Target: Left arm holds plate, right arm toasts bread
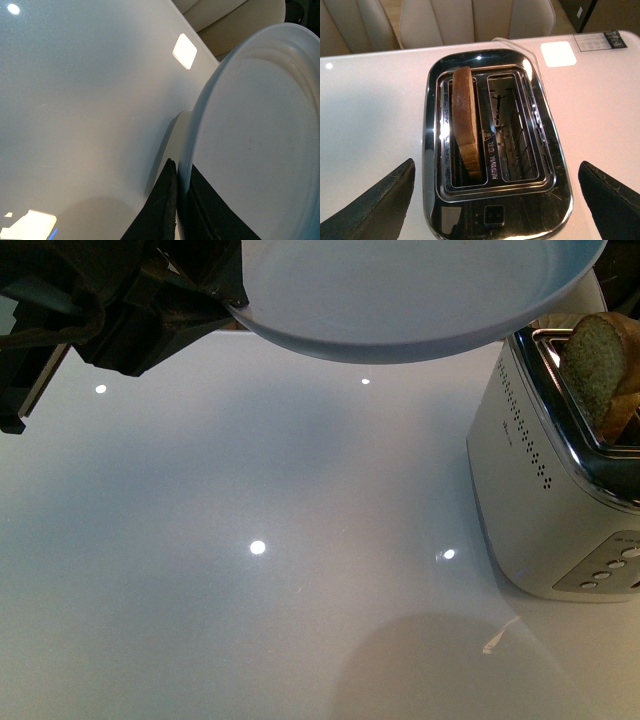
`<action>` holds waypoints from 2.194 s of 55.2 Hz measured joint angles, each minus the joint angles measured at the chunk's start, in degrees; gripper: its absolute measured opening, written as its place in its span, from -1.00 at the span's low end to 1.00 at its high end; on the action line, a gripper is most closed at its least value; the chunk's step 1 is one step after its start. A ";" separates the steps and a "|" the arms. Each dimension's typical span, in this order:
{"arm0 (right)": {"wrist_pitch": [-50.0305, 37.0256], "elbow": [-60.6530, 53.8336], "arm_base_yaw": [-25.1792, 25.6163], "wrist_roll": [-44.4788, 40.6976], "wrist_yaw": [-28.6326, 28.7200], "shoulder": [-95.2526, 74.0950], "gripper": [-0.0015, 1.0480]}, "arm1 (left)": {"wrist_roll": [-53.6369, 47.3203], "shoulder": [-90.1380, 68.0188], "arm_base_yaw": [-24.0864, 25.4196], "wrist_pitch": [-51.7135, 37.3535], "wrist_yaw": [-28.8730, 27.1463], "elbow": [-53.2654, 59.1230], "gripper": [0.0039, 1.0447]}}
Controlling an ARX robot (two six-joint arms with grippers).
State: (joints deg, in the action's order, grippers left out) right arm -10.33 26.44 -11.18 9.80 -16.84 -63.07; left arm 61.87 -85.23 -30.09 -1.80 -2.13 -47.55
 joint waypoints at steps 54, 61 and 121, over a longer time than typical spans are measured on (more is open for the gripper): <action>-21.22 -24.74 10.99 -9.51 16.72 29.83 -0.96 | 0.22 0.15 -0.11 -0.02 -0.02 0.02 -0.94; -19.37 -25.40 10.99 -9.53 16.83 32.72 -0.96 | 0.24 0.15 -0.13 -0.02 0.04 0.02 -0.94; 10.16 -25.40 10.99 -9.55 16.79 62.53 -0.96 | 0.35 0.17 -0.15 -0.02 0.15 0.02 -0.94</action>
State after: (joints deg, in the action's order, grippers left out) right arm -0.16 1.04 -0.19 0.25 -0.05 -0.54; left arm 62.22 -85.06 -30.24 -1.83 -1.98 -47.53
